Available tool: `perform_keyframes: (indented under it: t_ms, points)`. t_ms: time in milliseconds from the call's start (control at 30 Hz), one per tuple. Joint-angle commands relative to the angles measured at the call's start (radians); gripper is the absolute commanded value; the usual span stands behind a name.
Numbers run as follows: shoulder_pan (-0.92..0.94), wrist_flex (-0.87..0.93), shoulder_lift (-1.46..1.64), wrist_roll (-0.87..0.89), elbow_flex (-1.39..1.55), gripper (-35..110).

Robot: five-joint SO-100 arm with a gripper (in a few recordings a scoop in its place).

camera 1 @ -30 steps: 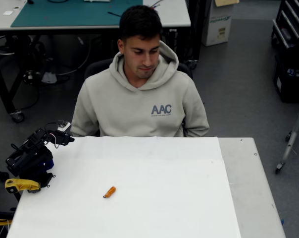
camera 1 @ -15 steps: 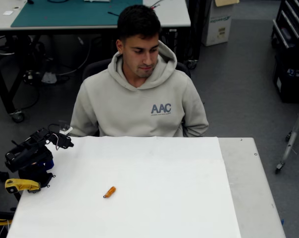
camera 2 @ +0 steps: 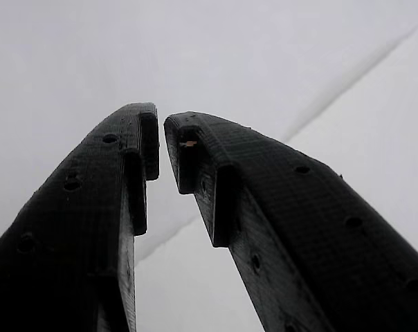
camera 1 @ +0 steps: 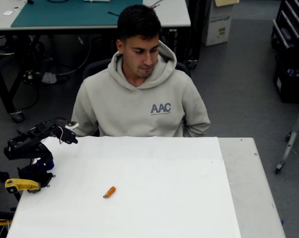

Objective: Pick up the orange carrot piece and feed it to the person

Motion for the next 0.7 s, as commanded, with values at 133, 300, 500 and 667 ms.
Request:
perform_keyframes:
  t_ms: [133,300,500,667]
  points:
    - [0.095,-0.006,-0.21,-0.017,-0.212,-3]
    - [0.137,-0.008,-0.333,-0.044,-0.314,-3]
    - [0.201,-0.008,-0.433,-0.172,-0.393,-3]
    - [0.275,-0.008,-0.522,-0.23,-0.434,-3]
